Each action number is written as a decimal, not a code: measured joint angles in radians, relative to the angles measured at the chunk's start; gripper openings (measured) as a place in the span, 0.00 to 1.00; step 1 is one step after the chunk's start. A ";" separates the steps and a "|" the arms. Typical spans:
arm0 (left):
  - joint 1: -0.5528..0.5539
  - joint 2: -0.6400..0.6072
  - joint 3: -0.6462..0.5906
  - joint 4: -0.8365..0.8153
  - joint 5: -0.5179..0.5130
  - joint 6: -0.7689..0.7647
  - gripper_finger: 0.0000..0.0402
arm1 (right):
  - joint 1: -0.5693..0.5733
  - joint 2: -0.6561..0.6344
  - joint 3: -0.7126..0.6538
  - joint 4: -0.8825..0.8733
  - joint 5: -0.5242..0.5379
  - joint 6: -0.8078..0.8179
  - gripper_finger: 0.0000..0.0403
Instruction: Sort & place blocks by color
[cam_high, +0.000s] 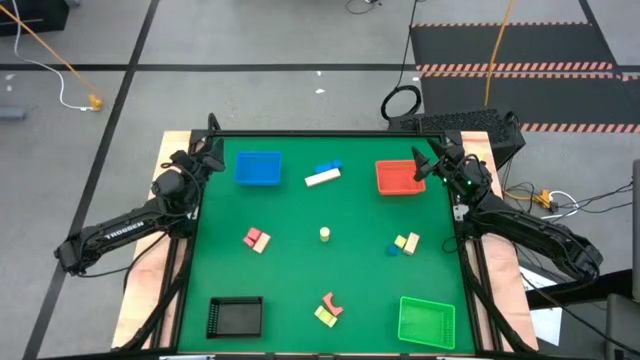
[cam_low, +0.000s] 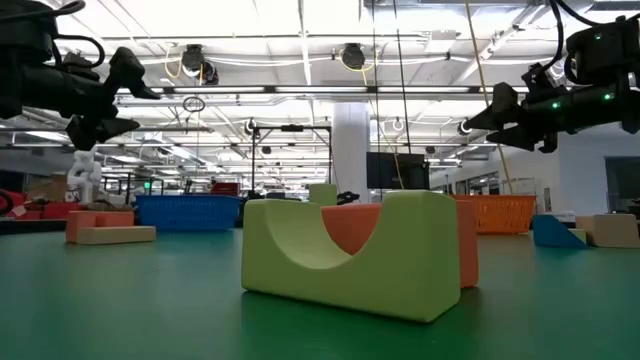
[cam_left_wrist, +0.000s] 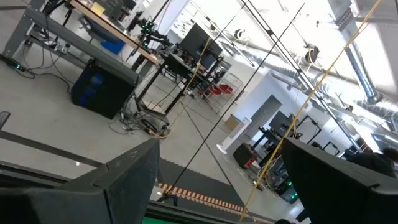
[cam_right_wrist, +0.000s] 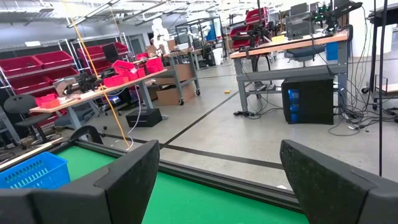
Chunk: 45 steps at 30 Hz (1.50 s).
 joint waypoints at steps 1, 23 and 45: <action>0.000 0.000 0.000 0.000 0.000 0.000 0.84 | 0.000 0.000 0.000 0.000 0.000 0.000 0.81; 0.000 0.000 0.000 0.000 0.000 0.000 0.84 | 0.000 0.000 0.000 0.000 0.000 0.000 0.81; 0.000 0.000 0.000 0.000 0.000 0.000 0.84 | -0.002 0.000 0.000 0.054 0.000 0.000 0.81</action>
